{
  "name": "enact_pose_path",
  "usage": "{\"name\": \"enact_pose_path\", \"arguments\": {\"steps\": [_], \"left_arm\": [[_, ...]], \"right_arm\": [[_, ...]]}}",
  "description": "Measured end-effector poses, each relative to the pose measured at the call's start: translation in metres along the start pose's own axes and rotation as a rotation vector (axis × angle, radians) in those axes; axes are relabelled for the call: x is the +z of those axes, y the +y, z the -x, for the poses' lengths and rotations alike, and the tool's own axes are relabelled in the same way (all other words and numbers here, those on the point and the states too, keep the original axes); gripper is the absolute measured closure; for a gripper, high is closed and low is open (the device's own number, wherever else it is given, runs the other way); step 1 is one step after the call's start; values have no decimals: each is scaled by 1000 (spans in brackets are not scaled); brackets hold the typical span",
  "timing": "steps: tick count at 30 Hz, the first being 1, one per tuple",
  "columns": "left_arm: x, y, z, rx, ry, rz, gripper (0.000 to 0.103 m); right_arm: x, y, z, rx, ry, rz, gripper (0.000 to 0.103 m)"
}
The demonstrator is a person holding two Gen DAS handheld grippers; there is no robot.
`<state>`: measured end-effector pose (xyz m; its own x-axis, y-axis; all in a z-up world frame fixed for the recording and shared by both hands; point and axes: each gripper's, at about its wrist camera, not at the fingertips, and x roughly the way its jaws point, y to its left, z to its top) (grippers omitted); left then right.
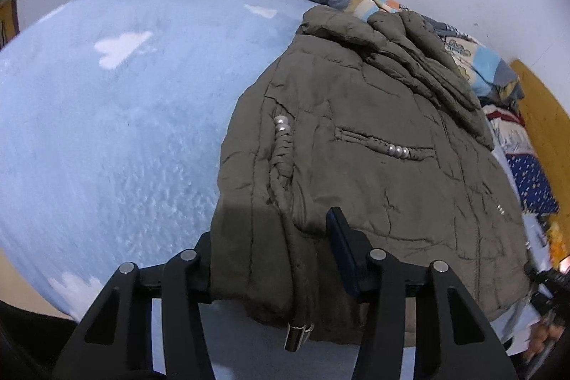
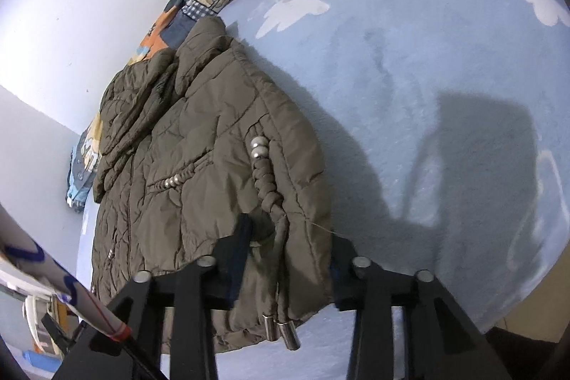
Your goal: Fold large clothes
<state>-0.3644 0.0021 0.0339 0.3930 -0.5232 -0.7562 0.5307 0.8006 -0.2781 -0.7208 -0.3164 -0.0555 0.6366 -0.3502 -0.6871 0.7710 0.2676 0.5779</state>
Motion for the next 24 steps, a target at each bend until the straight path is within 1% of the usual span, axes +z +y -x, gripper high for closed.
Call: {"name": "enact_pose_path", "arguments": {"steps": [1,5,6,8,10,13,16,19,24], "left_arm": [[0,-1,0,8,-3,-13,53],[-2,-6,-9,48,-3,-51,53],[-2,-8,-12,56,1,-54,53],[-3,-9,-14,67,-3,-64,48],[-4,-11,-16,77,-6,-73,46],[-6,-10,-17,74,-18,-64,43],[-6,-9,-19,70,-13,-69,41],[-6,-10,-21,76,-5,-77,39],[-6,-13,-25,93,-6,-98,34]], "right_arm": [[0,2,1,1,-6,11,75],[-1,4,3,2,-15,27,76],[-1,2,3,4,-14,19,76],[-1,-3,1,17,-8,-12,76],[0,-10,1,32,-7,-47,76],[2,-20,3,59,-11,-91,74],[2,-26,2,75,-9,-117,73],[1,-25,-3,62,3,-110,72],[2,-33,-11,65,25,-156,67]]}}
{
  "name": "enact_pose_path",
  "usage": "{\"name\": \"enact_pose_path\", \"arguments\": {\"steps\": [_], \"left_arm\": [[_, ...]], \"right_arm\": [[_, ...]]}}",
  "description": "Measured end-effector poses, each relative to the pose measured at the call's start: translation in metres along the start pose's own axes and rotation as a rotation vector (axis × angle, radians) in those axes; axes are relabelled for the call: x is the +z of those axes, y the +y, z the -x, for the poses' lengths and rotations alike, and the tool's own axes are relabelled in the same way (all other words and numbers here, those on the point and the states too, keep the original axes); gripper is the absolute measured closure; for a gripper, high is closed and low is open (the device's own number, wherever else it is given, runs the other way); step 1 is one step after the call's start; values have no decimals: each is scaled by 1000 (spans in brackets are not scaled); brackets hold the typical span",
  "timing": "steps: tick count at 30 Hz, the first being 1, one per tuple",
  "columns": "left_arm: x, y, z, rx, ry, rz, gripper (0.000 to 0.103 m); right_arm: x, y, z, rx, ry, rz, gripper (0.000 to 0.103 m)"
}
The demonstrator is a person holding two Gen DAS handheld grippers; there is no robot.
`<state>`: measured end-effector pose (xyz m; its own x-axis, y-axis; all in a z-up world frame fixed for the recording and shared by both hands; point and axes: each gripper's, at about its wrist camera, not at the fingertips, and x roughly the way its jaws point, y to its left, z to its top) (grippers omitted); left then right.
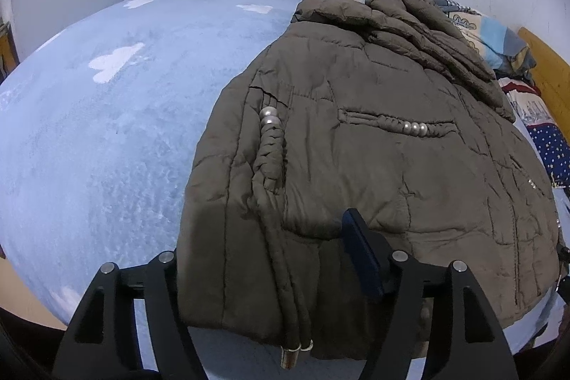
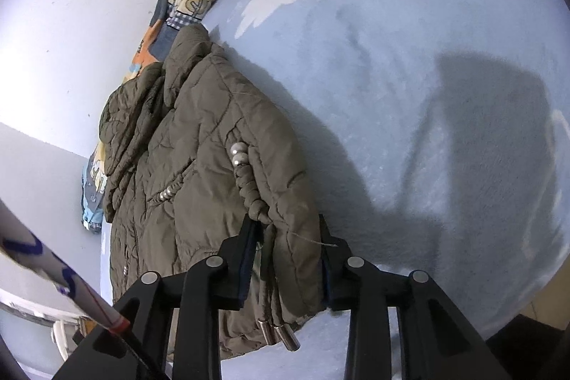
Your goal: Fold large clothes
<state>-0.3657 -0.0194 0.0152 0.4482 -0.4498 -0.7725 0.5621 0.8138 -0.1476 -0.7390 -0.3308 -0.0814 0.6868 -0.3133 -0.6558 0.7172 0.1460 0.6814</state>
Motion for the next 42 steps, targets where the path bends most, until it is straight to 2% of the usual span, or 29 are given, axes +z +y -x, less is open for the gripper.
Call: {"name": "enact_pose_path", "arguments": {"steps": [3,6,7,8,11,13,16,20,25,31,35,42], "left_arm": [[1,1,-2,-6,4,8,31],[1,0,-1,-1,-6,0,32],[1,-1,0,0,-12,-5,38],[1,-2,1,-3,-21,-9,49],[2,-3,8,-18,-44,-12,69],[3,-1,12,-28,-55,-8,75],[3,-3,17,-16,-67,-25,76],[0,-6,17,6,-76,-61,76],[0,-4,12,-1,-80,-40,76],[-2,-10,12,7,-102,-95,80],[1,-12,24,-1,-146,-94,84],[1,-15,47,0,-229,-133,85]], "right_arm": [[-1,-4,-3,4,-1,-20,66],[-1,-3,-4,2,-5,-8,65],[-1,-3,-4,5,-7,-1,65],[-1,-1,-4,10,-7,9,73],[-3,7,3,27,-26,54,83],[-5,14,8,24,-47,95,85],[-8,25,15,21,-76,155,87],[-11,36,15,-27,-86,223,87],[-8,34,4,-50,-58,211,86],[-3,21,-7,-28,-31,168,82],[-6,26,4,-6,-86,208,88],[-13,46,31,33,-168,286,90]]}}
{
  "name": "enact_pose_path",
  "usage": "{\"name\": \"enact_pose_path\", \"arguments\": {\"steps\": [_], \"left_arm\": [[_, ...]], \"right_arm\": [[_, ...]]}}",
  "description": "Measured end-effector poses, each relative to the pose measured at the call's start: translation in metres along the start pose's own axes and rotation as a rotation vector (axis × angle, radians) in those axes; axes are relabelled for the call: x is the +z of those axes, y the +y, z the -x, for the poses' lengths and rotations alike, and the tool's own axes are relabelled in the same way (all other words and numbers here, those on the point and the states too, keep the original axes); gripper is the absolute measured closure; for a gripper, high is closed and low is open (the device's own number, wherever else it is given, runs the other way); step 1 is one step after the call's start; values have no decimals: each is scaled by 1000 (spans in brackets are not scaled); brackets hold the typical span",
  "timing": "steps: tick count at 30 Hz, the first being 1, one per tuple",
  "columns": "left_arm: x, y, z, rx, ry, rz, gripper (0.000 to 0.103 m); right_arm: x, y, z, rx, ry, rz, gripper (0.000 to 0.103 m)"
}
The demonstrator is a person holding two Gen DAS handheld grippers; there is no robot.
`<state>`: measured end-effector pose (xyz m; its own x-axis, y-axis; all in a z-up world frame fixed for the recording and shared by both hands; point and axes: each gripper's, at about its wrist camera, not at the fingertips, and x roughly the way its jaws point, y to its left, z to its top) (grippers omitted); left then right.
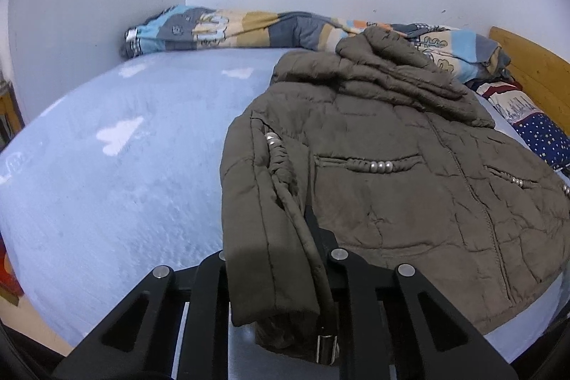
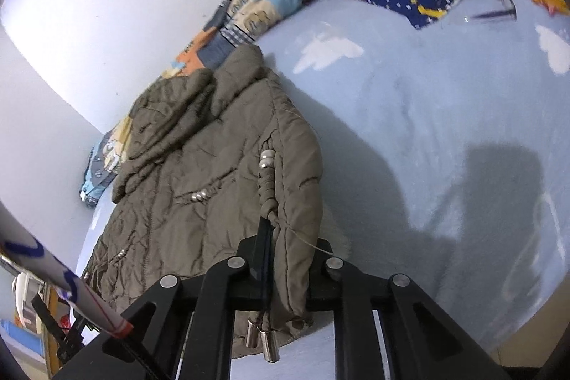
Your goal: Fold large clothes
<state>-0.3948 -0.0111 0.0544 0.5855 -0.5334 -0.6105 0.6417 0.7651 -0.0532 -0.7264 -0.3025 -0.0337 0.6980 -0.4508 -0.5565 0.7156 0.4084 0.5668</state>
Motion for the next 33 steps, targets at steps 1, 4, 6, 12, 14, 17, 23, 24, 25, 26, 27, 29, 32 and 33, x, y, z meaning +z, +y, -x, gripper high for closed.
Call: {"name": "enact_pose_path", "arguments": {"steps": [1,4,6,12,14,17,23,24,25,26,27,29,32,33], "left_arm": [[1,0,3,-4,-9,1,85],[4,1,7,-10,-21,10,86],[5,2,10,-12,-24,13,86],[5,8,4,-7,7,27,85],[3,9,-3,-4,44,37,82],[0,16,-12,12,95,81,69],[-10,33,-14,1,178,184,49],[-13,36,-11,-4,185,203,47],[-15,39,-9,-10,188,222,43],[-17,41,-7,-9,189,235,38],[-18,43,-4,-7,189,249,37],[-21,45,-1,-12,190,268,35],[-23,45,-4,-34,203,282,31],[-23,43,-6,-38,208,282,31]], "right_arm": [[1,2,3,12,-10,7,90],[3,6,11,55,-36,15,90],[3,10,16,67,-50,33,90],[0,11,22,73,-39,30,90],[1,8,19,51,-28,29,89],[2,-1,8,42,14,-9,87],[-2,-23,0,17,67,-99,74],[-2,-25,1,16,68,-109,72],[-3,-28,3,14,67,-128,72],[-3,-30,5,12,62,-142,70],[-3,-34,8,14,51,-162,66],[-3,-39,13,5,38,-191,61],[-3,-46,15,3,28,-224,58],[-3,-46,13,7,36,-225,57]]}}
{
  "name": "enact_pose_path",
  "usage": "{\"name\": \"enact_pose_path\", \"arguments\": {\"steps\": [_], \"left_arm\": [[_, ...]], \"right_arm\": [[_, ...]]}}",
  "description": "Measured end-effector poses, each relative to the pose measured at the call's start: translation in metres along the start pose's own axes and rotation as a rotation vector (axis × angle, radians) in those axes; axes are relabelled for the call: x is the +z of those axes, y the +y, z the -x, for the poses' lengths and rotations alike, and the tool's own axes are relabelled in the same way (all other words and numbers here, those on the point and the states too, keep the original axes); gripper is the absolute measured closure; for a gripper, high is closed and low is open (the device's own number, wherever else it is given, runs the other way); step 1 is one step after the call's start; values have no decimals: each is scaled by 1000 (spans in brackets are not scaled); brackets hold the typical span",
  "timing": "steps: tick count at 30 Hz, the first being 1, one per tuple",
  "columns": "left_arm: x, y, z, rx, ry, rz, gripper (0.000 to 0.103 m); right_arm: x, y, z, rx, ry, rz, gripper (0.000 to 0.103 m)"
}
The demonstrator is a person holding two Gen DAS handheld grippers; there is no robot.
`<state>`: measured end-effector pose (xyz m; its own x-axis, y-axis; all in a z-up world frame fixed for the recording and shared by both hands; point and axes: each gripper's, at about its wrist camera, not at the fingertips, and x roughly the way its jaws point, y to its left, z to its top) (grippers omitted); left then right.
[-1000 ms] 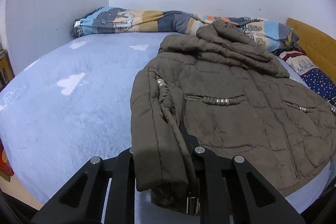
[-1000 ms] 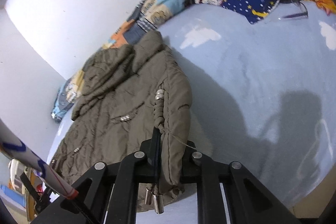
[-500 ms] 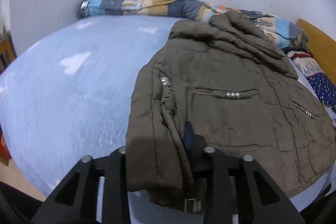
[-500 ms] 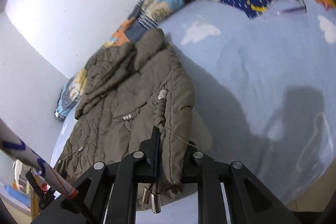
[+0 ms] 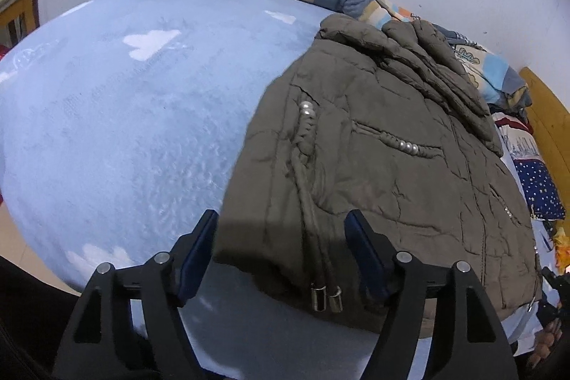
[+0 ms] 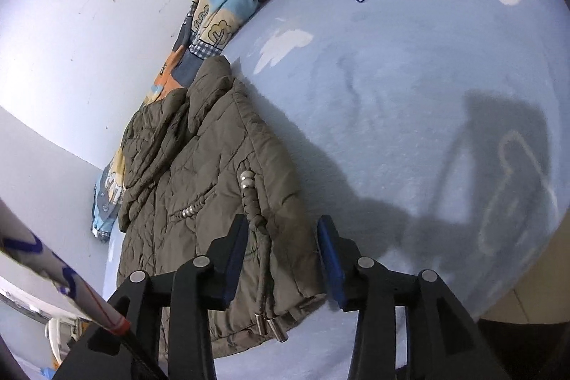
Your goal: Fold large clothes
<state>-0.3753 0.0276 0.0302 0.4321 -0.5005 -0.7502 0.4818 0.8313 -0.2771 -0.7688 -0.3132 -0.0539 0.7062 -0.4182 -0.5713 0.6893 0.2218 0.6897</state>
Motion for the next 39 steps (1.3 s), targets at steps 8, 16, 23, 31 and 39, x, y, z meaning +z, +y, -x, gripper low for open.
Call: {"name": "enact_pose_path", "arguments": {"steps": [8,16,23,31,39], "left_arm": [[-4,-8,-15,-17,-2,0,29],[-4,-23,-14,1,-53,-106,51],[-4,-28,-24,36,-61,-134,50],[-3,-40,5,47,-196,-232,82],[7,-39,25,21,-258,-233,85]], "right_arm": [[-7,0,-22,2,69,-1,54],[-18,8,-32,47,107,21,78],[-21,13,-38,6,115,64,73],[-20,35,-17,31,7,169,90],[-19,50,7,96,-64,226,91]]}}
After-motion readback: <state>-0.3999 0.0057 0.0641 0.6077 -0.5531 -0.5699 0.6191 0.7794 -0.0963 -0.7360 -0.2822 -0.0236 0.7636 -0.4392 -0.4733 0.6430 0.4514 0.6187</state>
